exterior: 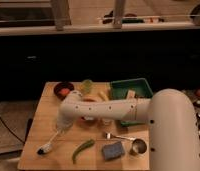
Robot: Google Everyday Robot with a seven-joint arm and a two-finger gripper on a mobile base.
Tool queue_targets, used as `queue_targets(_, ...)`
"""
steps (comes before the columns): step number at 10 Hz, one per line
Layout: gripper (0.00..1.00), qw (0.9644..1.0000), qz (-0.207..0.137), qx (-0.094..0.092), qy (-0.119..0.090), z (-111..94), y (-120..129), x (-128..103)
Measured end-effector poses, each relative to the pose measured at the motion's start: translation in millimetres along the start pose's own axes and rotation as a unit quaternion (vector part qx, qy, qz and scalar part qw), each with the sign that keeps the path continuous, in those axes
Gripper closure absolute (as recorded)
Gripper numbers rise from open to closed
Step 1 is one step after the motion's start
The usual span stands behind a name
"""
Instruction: Wipe table surface with brush
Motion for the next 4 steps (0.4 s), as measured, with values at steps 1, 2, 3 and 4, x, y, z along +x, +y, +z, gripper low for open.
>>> queue_targets(1,1.0,0.9999,0.006,-0.008,-0.003,1.9,11.3,1.8)
queue_targets(2,1.0,0.9998,0.015,-0.011,-0.003,0.2,21.3,7.7)
queue_targets(3,1.0,0.9995,0.028,-0.013,-0.001,-3.1,33.3,14.6)
queue_targets(4,1.0,0.9989,0.044,-0.014,0.004,-8.8,45.8,23.8)
